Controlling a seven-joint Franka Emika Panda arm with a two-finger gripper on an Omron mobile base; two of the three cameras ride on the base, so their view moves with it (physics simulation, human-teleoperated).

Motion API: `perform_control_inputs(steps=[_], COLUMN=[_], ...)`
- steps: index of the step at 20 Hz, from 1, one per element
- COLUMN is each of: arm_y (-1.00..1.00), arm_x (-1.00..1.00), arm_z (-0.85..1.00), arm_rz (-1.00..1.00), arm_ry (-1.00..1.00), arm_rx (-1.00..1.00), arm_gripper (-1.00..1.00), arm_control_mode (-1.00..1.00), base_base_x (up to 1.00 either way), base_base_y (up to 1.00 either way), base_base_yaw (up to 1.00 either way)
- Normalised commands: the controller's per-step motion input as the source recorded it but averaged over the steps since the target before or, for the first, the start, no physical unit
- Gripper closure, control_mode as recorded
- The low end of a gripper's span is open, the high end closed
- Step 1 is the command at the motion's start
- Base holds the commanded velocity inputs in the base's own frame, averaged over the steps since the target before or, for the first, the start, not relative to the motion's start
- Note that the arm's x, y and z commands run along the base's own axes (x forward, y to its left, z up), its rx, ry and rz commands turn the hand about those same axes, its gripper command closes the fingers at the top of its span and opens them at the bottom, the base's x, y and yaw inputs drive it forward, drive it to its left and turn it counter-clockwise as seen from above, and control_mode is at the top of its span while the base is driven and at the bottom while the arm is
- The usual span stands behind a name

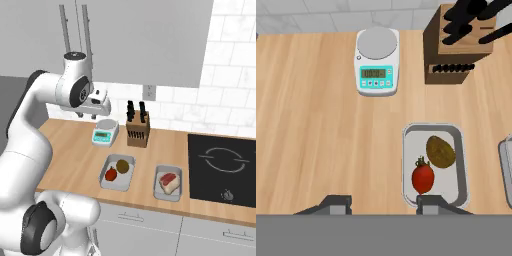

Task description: Take the meat container that has the steak and place it on the second highest rack of the freezer. Then take the vegetable container that has the tomato and avocado and place it on the highest rack of the freezer.

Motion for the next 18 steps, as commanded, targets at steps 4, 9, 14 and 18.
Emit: perform_control_inputs(steps=[4,9,14,18], arm_y=[-0.16,-0.93,-1.00,-1.00], arm_x=[-0.16,-0.27,-0.15,-0.15], arm_z=[-0.21,-0.44,-0.36,-0.37], arm_rz=[-0.06,-0.27,-0.34,-0.36], arm_ry=[0.00,0.04,0.18,0.23], arm_rx=[0.01,0.14,0.25,0.21], arm_gripper=[-1.00,-1.00,-1.00,-1.00], arm_control_mode=[-1.00,-1.00,-1.00,-1.00], base_base_x=[0.00,0.00,0.00,0.00], base_base_y=[0.00,0.00,0.00,0.00], base_base_yaw=[0.00,0.00,0.00,0.00])
